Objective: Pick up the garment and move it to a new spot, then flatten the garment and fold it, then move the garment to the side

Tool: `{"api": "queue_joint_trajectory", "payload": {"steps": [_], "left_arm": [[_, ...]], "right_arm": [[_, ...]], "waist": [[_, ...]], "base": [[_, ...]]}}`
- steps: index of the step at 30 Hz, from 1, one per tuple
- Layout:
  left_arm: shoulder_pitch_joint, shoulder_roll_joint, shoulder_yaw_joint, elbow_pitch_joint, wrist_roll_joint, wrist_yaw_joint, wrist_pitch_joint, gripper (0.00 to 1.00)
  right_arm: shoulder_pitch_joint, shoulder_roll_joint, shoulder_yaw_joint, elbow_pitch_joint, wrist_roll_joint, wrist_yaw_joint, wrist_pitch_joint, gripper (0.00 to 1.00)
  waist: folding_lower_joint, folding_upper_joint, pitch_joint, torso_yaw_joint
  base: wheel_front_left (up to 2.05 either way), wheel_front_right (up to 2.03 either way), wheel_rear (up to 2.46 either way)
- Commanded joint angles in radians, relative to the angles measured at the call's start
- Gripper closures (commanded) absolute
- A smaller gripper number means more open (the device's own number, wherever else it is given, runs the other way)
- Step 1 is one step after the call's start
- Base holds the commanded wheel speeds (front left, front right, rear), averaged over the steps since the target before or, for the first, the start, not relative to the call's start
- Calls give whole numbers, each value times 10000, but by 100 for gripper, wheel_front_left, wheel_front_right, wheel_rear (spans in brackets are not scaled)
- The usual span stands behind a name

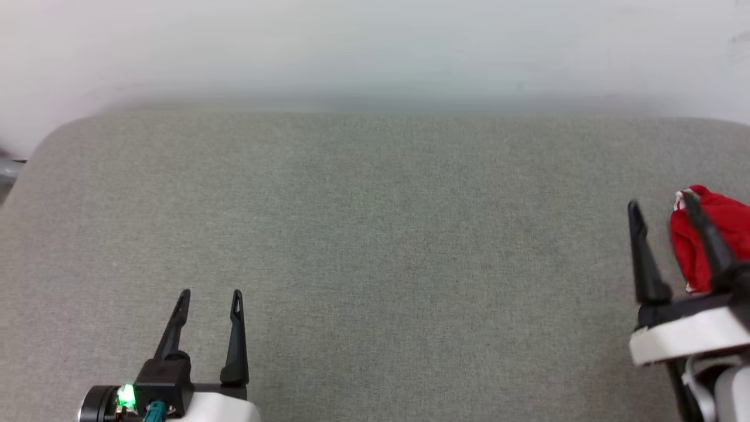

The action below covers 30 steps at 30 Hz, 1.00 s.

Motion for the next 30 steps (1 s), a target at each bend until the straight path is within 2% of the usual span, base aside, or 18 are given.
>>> {"api": "queue_joint_trajectory", "payload": {"steps": [1,13,30], "left_arm": [[85,-35,3,29,-12,2,-21,0],[550,-90,-89,242,3,-163,-21,0],[858,-131,-6,219,-16,-303,-21,0]], "right_arm": [[209,94,6,51,-41,-16,-39,0],[1812,919,111,807,-74,-15,-526,0],[2679,1283,-81,542,-232,-16,-721,0]], "waist": [[2,0,-132,71],[2,0,-880,170],[2,0,-1205,182]], "base": [[0,0,0],[0,0,0],[0,0,0]]}}
